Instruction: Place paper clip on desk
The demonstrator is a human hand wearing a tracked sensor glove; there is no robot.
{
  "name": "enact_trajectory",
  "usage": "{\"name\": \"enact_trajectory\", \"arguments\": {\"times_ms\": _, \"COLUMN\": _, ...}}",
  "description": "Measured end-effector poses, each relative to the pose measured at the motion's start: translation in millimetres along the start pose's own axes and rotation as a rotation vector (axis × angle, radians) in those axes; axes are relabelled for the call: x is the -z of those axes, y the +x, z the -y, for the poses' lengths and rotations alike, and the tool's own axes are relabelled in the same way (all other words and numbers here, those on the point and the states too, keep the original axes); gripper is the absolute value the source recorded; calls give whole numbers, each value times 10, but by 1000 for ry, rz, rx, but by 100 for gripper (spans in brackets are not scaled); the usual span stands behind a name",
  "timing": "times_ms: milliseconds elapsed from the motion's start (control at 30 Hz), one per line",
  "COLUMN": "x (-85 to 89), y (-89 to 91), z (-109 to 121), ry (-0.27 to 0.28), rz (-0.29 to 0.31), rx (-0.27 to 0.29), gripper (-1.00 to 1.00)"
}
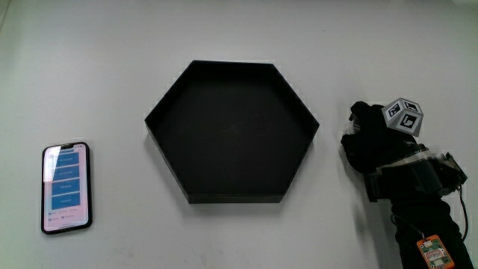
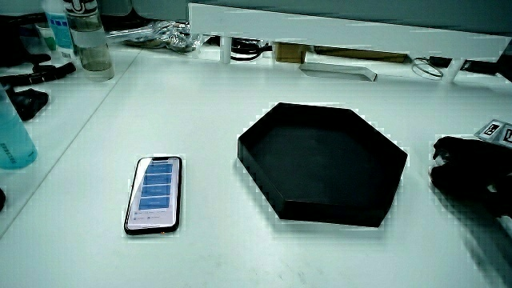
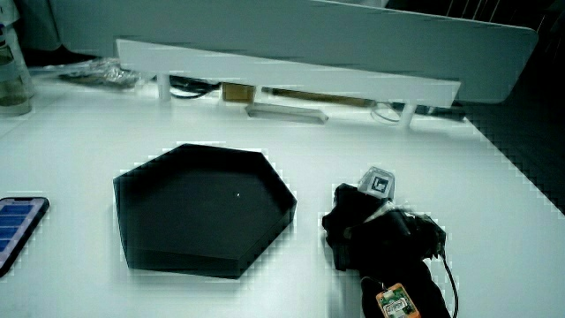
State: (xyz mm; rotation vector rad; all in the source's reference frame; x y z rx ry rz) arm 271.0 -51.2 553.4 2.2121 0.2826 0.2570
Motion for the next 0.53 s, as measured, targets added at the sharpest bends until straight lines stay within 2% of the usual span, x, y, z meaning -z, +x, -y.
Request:
{"name": "enact_trajectory", "arguments": {"times_ms": 33, "x": 9, "y": -12, "z": -9, "ry": 15, "rz": 36, "rx": 13, "gripper": 0}}
{"name": "enact_trajectory", "arguments": {"times_ms": 67, "x": 5, "y": -53, "z": 15, "ry": -2, "rz": 36, "rx": -4, "gripper": 0}}
{"name": "enact_trajectory", "arguments": {"times_ms": 100, "x": 31, "y": -68, "z": -6, "ry": -33, "rz": 51, "rx": 9, "gripper": 0}}
{"name": "enact_trajectory", "arguments": {"times_ms": 200, "x": 62, "y": -72, "z": -53, "ry": -65, "rz": 51, "rx": 35, "gripper": 0}}
{"name": "enact_trajectory", "arguments": {"times_ms": 300, "x": 55, "y": -30, "z": -110, "ry": -80, "rz": 51, "rx": 47, "gripper": -33}}
{"name": "enact_trajectory", "arguments": {"times_ms": 333, "x": 46, "y": -23, "z": -87, "ry": -95, "rz": 29, "rx": 24, "gripper": -44}}
{"name": "enact_trajectory", "arguments": {"times_ms": 367, "x": 73, "y": 22, "z": -104, "ry": -138, "rz": 15, "rx": 41, "gripper": -56}}
{"name": "enact_trajectory", "arguments": {"times_ms": 400, "x": 120, "y": 81, "z": -139, "ry": -126, "rz": 21, "rx": 43, "gripper": -67}}
{"name": "enact_trajectory", "arguments": {"times_ms": 467, "x": 186, "y": 146, "z": -113, "ry": -134, "rz": -39, "rx": 45, "gripper": -89}}
{"name": "enact_trajectory", "arguments": {"times_ms": 500, "x": 192, "y": 142, "z": -59, "ry": -98, "rz": -38, "rx": 27, "gripper": -100}}
{"name": "enact_trajectory", "arguments": {"times_ms": 533, "x": 206, "y": 165, "z": -39, "ry": -91, "rz": -45, "rx": 10, "gripper": -100}}
